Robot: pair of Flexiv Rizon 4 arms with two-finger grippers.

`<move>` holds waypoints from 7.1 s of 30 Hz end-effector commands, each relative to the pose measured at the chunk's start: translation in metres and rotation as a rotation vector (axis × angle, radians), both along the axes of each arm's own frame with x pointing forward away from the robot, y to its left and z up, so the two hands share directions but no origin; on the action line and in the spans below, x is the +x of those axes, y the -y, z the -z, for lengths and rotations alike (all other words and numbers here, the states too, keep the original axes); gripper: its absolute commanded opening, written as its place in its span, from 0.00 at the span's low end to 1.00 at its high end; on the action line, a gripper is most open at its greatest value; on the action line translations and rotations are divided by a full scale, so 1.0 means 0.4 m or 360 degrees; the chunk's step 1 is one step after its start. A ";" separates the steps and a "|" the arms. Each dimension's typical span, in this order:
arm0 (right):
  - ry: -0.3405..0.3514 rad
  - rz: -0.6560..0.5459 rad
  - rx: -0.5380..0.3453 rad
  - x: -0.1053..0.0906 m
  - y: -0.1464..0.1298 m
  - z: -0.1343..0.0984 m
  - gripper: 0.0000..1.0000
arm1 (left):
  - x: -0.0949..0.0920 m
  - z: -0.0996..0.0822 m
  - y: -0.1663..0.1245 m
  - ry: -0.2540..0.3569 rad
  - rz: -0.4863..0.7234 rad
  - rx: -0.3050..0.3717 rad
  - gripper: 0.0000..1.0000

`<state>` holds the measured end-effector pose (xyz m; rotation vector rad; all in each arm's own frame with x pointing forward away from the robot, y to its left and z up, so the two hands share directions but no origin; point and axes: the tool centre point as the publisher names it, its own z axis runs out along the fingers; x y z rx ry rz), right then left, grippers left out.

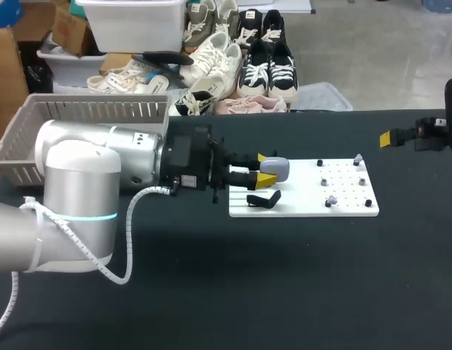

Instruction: Pick up each earbud case from the left stands, insert the matching earbuds, close the lid, and place the case in the box.

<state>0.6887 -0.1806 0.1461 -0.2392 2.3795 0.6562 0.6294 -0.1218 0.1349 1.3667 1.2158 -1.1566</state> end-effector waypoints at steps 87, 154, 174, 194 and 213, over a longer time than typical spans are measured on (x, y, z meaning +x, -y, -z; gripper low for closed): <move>0.0000 -0.0568 -0.0306 -0.197 -0.372 0.002 1.00 | 0.027 0.056 0.070 0.0117 0.0109 -0.0008 0.00; -0.0042 -0.0492 -0.0318 -0.107 -0.393 0.008 1.00 | 0.027 0.056 0.070 0.0117 0.0109 -0.0008 0.00; 0.0161 -0.0234 -0.0890 -0.038 -0.220 -0.094 1.00 | 0.027 0.056 0.070 0.0117 0.0109 -0.0008 0.00; -0.0064 -0.0118 -0.1170 0.038 -0.115 0.021 1.00 | 0.029 0.064 0.046 0.0112 0.0070 -0.0044 0.00; -0.0252 -0.0083 -0.1271 0.145 -0.108 0.113 1.00 | 0.028 0.064 0.045 0.0111 0.0070 -0.0043 0.00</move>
